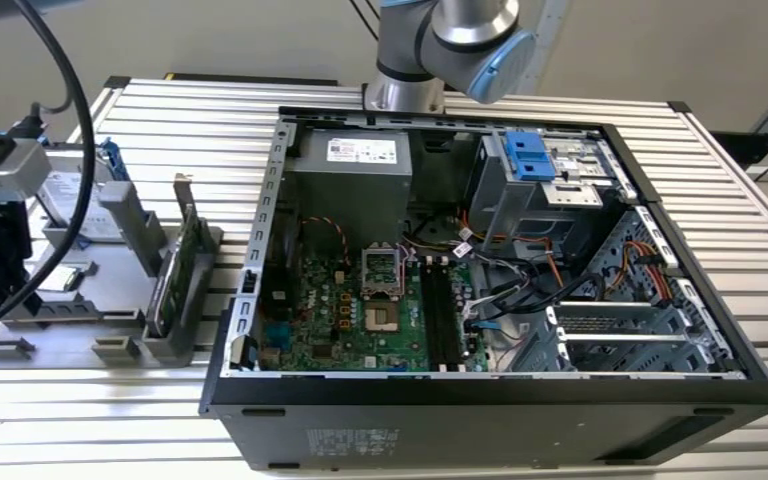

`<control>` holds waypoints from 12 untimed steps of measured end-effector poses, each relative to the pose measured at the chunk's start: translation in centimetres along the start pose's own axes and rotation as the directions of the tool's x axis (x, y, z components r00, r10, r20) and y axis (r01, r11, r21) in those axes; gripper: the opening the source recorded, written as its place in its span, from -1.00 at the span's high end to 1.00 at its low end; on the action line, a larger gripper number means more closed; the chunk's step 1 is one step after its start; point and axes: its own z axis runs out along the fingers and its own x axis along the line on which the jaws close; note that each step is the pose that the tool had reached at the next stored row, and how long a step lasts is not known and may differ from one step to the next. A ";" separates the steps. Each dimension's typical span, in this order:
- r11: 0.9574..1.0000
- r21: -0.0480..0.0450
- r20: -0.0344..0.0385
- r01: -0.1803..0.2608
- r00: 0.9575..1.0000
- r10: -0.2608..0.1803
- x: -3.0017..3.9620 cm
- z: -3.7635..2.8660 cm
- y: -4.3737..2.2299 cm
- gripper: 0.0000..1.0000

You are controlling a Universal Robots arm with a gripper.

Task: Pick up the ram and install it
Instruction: 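Pick up the ram and move it above insertion slot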

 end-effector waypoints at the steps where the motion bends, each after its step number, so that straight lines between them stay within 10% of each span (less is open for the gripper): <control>1: 1.000 0.000 0.000 0.000 1.000 0.000 0.00 -0.03 0.00 1.00; 12: 1.000 0.000 0.000 0.000 1.000 0.000 -0.02 -0.36 0.01 1.00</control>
